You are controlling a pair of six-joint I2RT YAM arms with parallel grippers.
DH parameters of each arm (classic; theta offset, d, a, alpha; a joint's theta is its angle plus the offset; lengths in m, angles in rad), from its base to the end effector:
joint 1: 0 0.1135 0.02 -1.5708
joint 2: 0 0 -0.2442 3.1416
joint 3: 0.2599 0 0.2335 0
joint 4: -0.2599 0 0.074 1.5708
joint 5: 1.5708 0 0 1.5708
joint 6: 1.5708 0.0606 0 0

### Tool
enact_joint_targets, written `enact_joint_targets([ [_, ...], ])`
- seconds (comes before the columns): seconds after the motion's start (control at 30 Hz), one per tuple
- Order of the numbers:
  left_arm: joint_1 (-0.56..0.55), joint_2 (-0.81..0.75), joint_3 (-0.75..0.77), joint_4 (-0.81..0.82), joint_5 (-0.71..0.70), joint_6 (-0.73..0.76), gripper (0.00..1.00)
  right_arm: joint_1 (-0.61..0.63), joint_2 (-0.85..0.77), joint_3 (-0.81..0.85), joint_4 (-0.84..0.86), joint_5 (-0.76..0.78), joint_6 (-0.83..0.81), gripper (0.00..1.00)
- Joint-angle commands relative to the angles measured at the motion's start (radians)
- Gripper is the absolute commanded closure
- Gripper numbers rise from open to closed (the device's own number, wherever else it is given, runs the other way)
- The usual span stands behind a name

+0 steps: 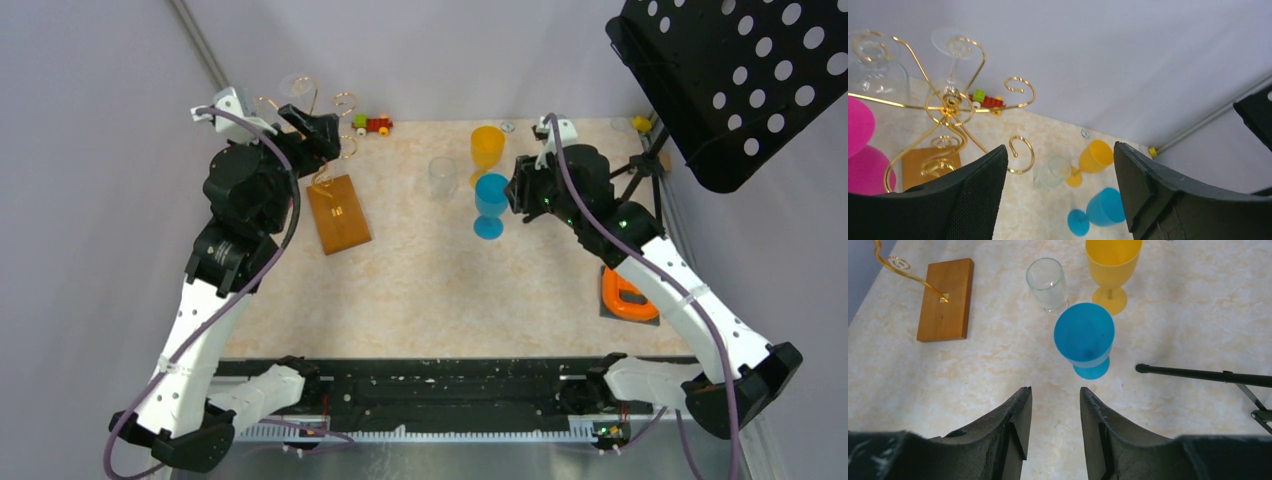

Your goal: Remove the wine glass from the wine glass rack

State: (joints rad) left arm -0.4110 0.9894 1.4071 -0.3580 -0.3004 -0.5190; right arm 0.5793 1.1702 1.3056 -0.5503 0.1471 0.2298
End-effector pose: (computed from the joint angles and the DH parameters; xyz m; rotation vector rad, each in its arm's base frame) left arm 0.1900 -0.0633 0.4718 -0.3251 1.5012 -0.5168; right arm 0.2248 0.1365 0.3743 -0.2528 1.9846 0.3777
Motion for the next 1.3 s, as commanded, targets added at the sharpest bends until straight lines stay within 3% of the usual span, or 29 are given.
enact_joint_targets([
  [0.0, 0.019, 0.079, 0.117, 0.078, -0.112, 0.038, 0.19, -0.004, -0.043, -0.039, 0.078, -0.04, 0.038, 0.58],
  [0.17, 0.129, 0.203, 0.274, -0.024, -0.054, -0.022, 0.19, -0.002, -0.063, -0.048, 0.07, -0.049, 0.04, 0.59],
  [0.3, 0.291, 0.241, 0.296, -0.059, 0.09, -0.072, 0.19, -0.004, -0.086, -0.062, 0.071, -0.056, 0.04, 0.59],
  [0.43, 0.413, 0.264, 0.327, -0.159, 0.142, -0.051, 0.18, -0.003, -0.101, -0.078, 0.067, -0.064, 0.039, 0.59],
  [0.7, 0.694, 0.125, 0.158, -0.218, 0.294, -0.156, 0.19, -0.004, -0.107, -0.101, 0.088, -0.089, 0.053, 0.59],
  [0.9, 0.787, -0.014, -0.005, -0.182, 0.38, -0.198, 0.19, -0.003, -0.109, -0.119, 0.099, -0.093, 0.061, 0.59],
  [1.27, 0.935, 0.037, -0.161, -0.034, 0.7, -0.375, 0.17, -0.004, -0.154, -0.195, 0.146, -0.139, 0.079, 0.59],
])
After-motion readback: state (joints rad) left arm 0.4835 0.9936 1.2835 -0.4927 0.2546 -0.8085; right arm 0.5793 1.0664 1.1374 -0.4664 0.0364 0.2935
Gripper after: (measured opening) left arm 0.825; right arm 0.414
